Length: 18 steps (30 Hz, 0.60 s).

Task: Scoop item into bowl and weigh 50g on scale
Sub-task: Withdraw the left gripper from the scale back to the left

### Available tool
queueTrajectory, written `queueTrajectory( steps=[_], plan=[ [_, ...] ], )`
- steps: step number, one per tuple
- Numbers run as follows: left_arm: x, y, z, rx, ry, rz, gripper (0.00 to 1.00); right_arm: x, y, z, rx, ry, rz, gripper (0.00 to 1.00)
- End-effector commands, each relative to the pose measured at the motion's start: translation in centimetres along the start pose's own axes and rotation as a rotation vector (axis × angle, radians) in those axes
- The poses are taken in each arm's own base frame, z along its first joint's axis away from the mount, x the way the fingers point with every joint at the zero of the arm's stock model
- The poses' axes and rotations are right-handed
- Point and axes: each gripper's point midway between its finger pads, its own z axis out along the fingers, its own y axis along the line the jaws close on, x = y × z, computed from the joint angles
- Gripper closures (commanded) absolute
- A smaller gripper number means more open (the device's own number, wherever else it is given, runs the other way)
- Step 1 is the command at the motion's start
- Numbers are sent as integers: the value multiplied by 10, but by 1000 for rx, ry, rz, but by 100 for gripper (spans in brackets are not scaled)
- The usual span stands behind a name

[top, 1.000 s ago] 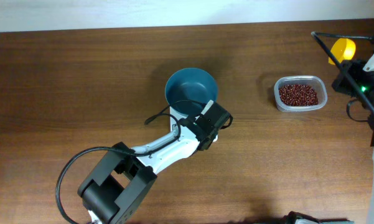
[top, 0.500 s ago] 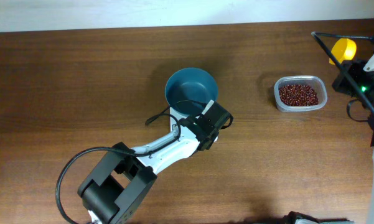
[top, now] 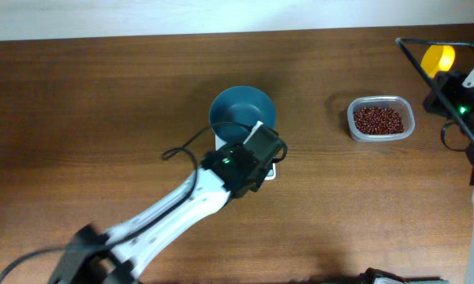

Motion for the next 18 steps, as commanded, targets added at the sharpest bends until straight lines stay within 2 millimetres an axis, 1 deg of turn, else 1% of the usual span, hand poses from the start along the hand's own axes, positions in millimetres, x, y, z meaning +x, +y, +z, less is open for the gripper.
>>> queueTrajectory(
  steps=[1,3,5,6,7,8,13,14,16,18],
  plan=[
    [-11,10,-45,23,-93,-39,100,-4,-3,8,11,-7,-12,96],
    [-14,16,-62,27,-131,-53,90,-6,-4,12,10,-10,-12,96],
    [-15,22,-74,24,-154,-64,71,-7,-5,18,9,-10,-13,96],
    [-13,25,-81,23,-159,-67,53,-7,-5,22,9,-9,-10,96],
    [-11,25,-83,22,-154,-65,36,-7,-6,24,9,-6,-9,96],
    [-8,26,-83,21,-143,-62,1,-7,-6,26,9,-5,-9,96],
    [11,26,-81,18,-65,-41,1,-8,-8,38,5,-4,-9,96],
    [15,21,-81,49,-49,-37,1,-8,-8,39,5,-6,-9,96],
    [15,16,-82,81,-48,-10,1,-10,-8,41,1,-13,-11,96],
    [16,1,-87,171,-57,129,1,-12,-4,42,-22,-18,-13,96]
  ],
)
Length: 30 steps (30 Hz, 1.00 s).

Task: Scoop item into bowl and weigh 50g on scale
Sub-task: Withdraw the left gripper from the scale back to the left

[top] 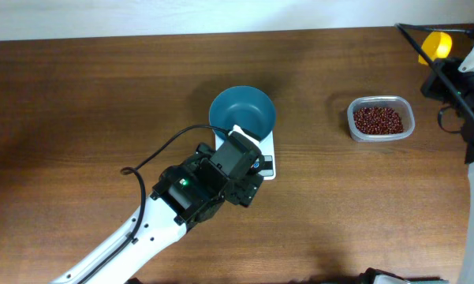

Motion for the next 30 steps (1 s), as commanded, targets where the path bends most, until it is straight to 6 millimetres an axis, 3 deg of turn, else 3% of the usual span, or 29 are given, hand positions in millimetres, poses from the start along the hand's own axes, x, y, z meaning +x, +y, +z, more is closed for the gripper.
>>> queueTrajectory(
  steps=[1,3,7,10,13,15,17,21,24,30],
  plan=[
    [3,-26,-11,176,-14,207,1,-5,5,0,-21,-15,-13,96],
    [2,-26,-20,219,-39,250,1,-7,5,0,-21,-25,-15,96],
    [7,2,-37,175,-49,189,1,-17,5,8,-28,-62,-24,96],
    [18,37,-44,43,-21,154,1,-22,9,18,-42,-80,-10,96],
    [18,50,-48,-11,-31,135,1,-22,20,32,-69,-81,-1,96],
    [11,52,-48,-15,-59,135,1,-22,28,41,-88,-83,-12,96],
    [15,37,-48,110,-59,288,1,-24,40,48,-114,-97,-29,96],
    [22,24,-54,331,-95,368,1,-33,47,49,-131,-135,-42,96],
    [30,29,-62,443,-128,403,1,-33,46,49,-129,-133,-41,96],
    [33,39,-67,489,-149,329,1,-27,54,48,-177,-107,-41,96]
  ],
)
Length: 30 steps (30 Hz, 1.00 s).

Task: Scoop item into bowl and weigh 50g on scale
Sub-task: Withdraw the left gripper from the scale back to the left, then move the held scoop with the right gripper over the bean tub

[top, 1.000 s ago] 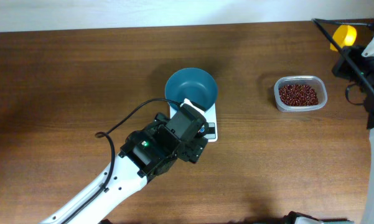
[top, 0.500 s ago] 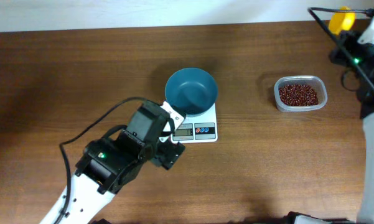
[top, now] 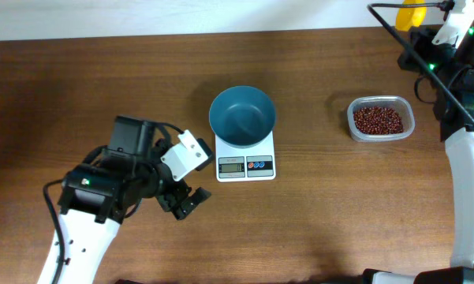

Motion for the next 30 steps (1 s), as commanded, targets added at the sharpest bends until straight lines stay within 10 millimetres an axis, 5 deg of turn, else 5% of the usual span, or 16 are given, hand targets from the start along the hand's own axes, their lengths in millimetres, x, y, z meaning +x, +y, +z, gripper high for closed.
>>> queueTrajectory(
  steps=[1,11,18,30],
  plan=[
    [-8,-16,-5,106,-77,51,1,2,11,-3,-59,15,6,96],
    [-9,-22,-6,136,-95,107,1,28,30,-7,-173,130,40,96],
    [1,-9,-4,60,-30,109,1,58,31,-19,-174,253,28,96],
    [21,29,-10,-112,66,75,1,65,38,-57,-174,292,-26,96]
  ],
)
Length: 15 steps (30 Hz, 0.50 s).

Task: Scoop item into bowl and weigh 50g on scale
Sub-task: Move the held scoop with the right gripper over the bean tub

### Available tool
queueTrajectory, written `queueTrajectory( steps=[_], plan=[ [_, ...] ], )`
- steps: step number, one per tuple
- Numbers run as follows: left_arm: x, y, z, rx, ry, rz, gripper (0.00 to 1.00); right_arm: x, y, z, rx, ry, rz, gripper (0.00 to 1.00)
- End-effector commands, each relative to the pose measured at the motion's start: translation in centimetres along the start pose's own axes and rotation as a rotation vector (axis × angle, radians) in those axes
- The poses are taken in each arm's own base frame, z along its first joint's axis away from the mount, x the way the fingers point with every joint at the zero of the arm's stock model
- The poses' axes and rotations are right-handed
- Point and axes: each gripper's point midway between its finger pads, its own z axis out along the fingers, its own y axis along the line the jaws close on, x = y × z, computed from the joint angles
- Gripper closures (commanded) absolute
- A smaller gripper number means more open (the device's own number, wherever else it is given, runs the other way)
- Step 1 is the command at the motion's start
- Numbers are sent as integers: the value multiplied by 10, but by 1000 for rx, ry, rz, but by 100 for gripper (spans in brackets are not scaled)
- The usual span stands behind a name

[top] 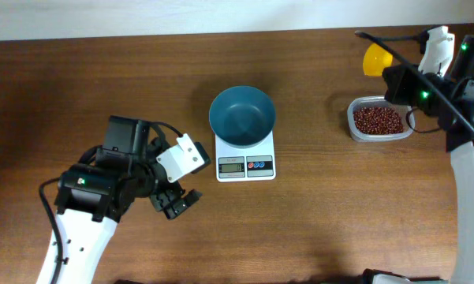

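A blue bowl (pixel 241 117) stands on the white scale (pixel 245 165), whose display faces the front edge. To its right a clear tub of red beans (pixel 379 119) rests on the table. My right gripper (pixel 393 72) is shut on a yellow scoop (pixel 375 59), which hangs just behind the tub's left corner. My left gripper (pixel 179 202) is well to the left of the scale, fingers apart and empty.
The brown table (pixel 79 87) ends at a pale wall along the back. Black cables run over both arms. The left arm's body (pixel 110 177) takes up the front left area.
The right gripper has carried the yellow scoop from the back edge, forward and to the left, close to the bean tub. The left gripper has shifted slightly left.
The left gripper was first over the scale beside the bowl, with the scoop held at the far right. It then sat over the scale's front, then lay withdrawn to the left, showing the display. The scoop was at the back edge, now by the tub.
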Motion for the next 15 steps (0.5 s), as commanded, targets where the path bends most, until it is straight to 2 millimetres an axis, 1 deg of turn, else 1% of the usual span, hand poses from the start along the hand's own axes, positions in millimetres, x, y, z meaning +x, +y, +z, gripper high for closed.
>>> queueTrajectory(
  steps=[1,3,6,8,11,15],
  plan=[
    [11,16,-6,-56,18,-32,1,2,8,-15,-12,-3,-42,96],
    [10,17,-8,-37,-11,-20,1,6,9,-17,-11,11,-37,96],
    [1,9,-11,24,-93,57,1,13,11,-21,-11,33,-61,96],
    [2,10,-12,25,-95,51,1,19,11,-24,-12,54,-73,96],
    [2,10,-12,25,-95,51,1,22,11,-24,-12,64,-71,96],
    [-3,5,-13,54,-127,51,1,22,11,-24,-12,65,-72,96]
  ],
)
